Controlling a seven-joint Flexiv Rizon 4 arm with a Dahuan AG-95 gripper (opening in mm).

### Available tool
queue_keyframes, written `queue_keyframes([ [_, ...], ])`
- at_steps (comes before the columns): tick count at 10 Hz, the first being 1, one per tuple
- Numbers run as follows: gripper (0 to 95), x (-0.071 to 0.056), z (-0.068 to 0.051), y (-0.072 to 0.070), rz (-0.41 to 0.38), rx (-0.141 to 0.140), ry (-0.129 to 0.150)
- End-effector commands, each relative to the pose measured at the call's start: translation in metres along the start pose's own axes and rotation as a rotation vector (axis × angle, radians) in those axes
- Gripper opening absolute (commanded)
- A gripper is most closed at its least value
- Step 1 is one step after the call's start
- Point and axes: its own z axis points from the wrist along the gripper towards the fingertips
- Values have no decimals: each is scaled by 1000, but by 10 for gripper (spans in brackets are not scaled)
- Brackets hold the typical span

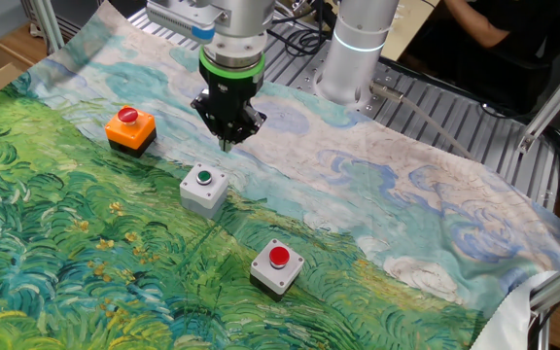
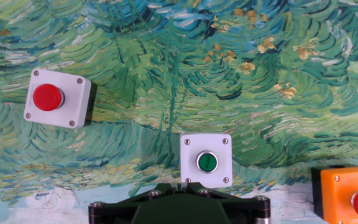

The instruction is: Press three buttons from left to right in sequence

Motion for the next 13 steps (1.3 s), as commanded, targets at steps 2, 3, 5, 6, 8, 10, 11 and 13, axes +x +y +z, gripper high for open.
queue_keyframes([
  [2,0,0,0,0,-4,0,-2],
  [3,0,0,0,0,-8,0,-5],
  [5,0,0,0,0,-34,-1,-4],
  [6,0,0,0,0,-43,-2,-4],
  [8,0,0,0,0,-31,0,-5],
  [10,0,0,0,0,-29,-20,-7],
  [11,0,0,0,0,-27,-23,-7],
  [13,0,0,0,0,-24,-19,-6],
])
